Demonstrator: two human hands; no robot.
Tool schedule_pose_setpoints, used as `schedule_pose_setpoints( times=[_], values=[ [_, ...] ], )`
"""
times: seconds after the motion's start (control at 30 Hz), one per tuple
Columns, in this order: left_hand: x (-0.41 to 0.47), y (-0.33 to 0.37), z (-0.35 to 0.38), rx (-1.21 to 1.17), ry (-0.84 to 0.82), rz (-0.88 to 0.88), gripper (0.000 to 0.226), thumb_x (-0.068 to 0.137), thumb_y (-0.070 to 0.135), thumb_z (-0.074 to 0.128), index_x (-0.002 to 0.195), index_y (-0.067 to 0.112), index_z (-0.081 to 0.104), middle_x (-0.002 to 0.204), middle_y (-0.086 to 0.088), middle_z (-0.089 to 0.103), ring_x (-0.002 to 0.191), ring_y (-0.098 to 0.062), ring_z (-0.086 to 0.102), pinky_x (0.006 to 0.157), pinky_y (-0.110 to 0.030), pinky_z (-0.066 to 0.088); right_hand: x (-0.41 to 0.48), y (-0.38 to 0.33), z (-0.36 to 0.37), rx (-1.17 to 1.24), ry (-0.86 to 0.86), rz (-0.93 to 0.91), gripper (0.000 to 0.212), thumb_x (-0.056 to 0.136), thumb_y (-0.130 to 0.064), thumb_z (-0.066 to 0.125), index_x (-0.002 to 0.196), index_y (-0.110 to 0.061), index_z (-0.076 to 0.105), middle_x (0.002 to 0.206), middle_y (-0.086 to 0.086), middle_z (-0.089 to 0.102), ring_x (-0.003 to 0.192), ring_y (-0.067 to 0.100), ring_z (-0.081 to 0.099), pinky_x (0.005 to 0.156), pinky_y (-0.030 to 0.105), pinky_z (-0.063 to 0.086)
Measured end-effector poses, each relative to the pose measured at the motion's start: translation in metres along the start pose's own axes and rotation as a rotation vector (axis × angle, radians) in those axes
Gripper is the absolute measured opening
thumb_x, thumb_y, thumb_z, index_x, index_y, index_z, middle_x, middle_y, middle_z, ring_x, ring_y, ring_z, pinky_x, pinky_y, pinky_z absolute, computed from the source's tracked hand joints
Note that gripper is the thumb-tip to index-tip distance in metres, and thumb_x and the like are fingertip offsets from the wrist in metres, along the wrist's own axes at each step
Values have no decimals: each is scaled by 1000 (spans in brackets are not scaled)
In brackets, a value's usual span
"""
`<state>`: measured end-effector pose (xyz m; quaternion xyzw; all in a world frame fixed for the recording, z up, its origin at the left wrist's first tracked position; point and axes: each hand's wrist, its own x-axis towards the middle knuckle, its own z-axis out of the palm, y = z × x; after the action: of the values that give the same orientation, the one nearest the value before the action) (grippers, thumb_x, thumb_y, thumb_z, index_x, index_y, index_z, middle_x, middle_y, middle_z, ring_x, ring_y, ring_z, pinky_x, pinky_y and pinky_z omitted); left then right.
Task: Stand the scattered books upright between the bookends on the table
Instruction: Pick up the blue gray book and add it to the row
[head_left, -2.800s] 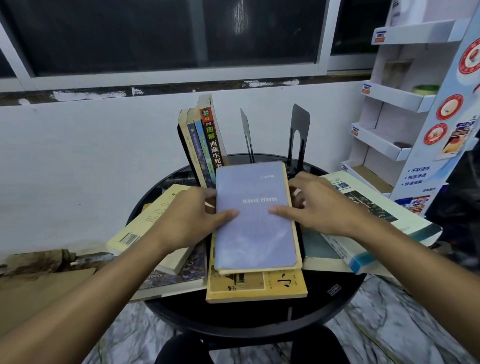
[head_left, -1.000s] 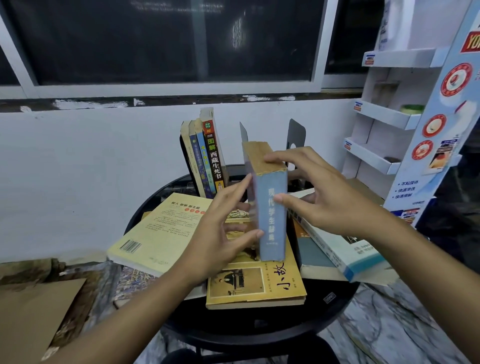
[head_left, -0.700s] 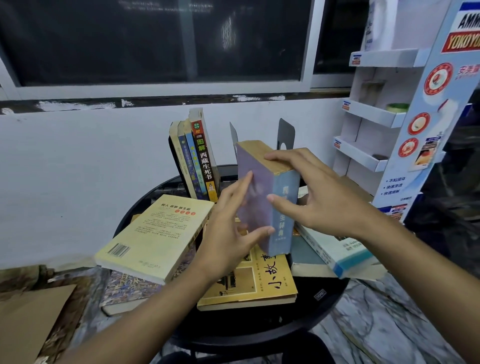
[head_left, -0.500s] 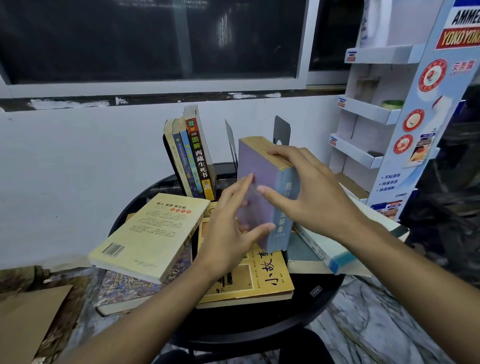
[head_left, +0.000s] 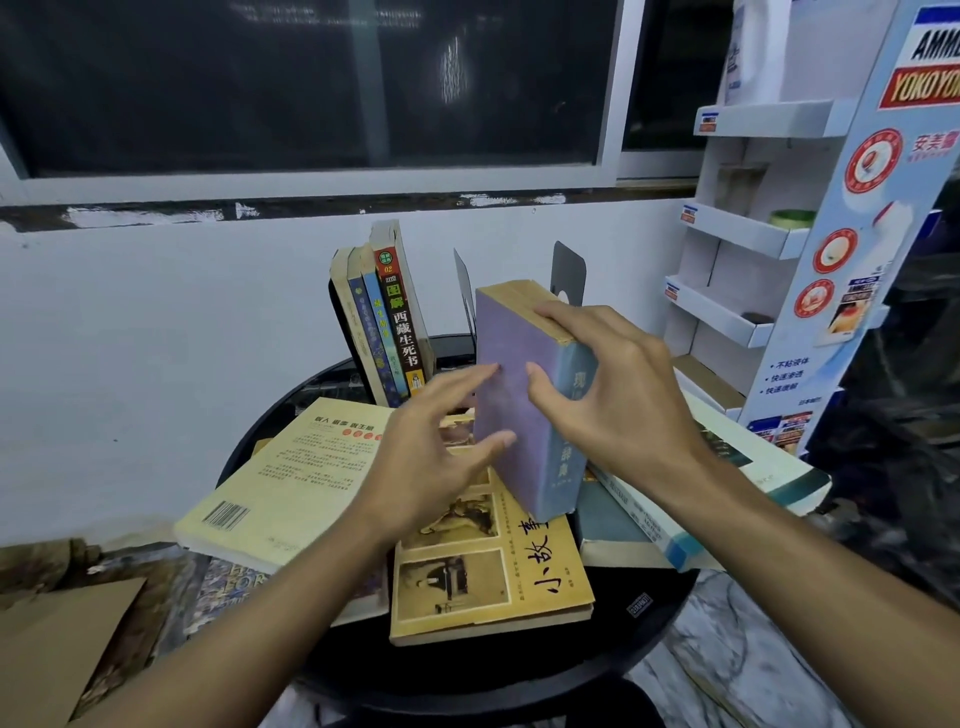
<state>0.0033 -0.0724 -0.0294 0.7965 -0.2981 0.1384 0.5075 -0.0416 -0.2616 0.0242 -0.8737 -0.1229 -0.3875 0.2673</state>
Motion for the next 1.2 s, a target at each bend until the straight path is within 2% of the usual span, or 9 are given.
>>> schedule_pose_setpoints(
  times=[0.13,0.27,0.4,0.47,0.6,0.7,0.8,0.93,1.2],
  values=[
    [28,-6,-30,185,109,31,55,89,20,77,139,34,59,130,31,52,115,9,55,96,-21,55,9,-3,5,9,-1,-8,49,87,-27,73,135,-24,62,117,-4,66,100,11,63,88,21,49],
    [64,-15,-59,381,184,53,57,90,22,75,144,24,56,144,10,55,128,1,44,113,-35,44,21,-4,11,13,3,-17,49,88,-26,73,135,-22,63,118,-5,66,100,8,61,87,18,46],
    [100,-20,-81,549,128,45,66,90,20,76,150,18,49,155,-2,47,145,-17,41,120,-43,36,39,-4,21,-1,-14,-12,49,88,-29,71,136,-23,61,116,-4,66,99,11,61,88,24,49],
    [116,-24,-88,611,103,45,68,90,20,76,151,17,46,157,-4,45,146,-22,40,119,-46,37,49,-5,28,-15,-27,-18,51,88,-30,69,138,-23,60,117,-2,66,101,12,61,91,27,49],
    [141,-29,-95,689,54,23,68,90,22,75,151,18,46,157,-4,45,143,-27,43,109,-48,48,68,-4,43,-17,-47,-9,52,88,-32,67,138,-23,59,120,2,67,106,19,63,95,44,52],
    [153,-29,-99,711,27,26,52,88,21,78,135,16,56,139,-6,59,126,-29,56,92,-45,55,82,-3,54,-21,-67,-6,49,88,-32,66,137,-24,60,112,3,66,100,21,61,92,42,52],
    [162,-34,-102,745,9,-12,44,86,20,79,124,16,56,126,-7,65,113,-28,63,84,-45,59,95,-3,65,-23,-93,7,48,89,-33,65,136,-28,59,111,3,64,100,24,60,91,38,49],
    [169,-44,-106,752,-8,-54,40,86,22,79,121,18,59,123,-6,67,109,-28,65,84,-47,60,113,-1,81,-41,-110,6,47,90,-34,64,136,-28,60,113,3,64,104,25,59,89,33,45],
    [176,-54,-110,708,-13,-41,31,85,22,81,109,18,62,116,-5,69,103,-24,66,84,-43,60,136,6,111,-82,-120,17,49,91,-34,64,138,-24,58,123,7,63,113,30,58,93,37,47]
  ],
)
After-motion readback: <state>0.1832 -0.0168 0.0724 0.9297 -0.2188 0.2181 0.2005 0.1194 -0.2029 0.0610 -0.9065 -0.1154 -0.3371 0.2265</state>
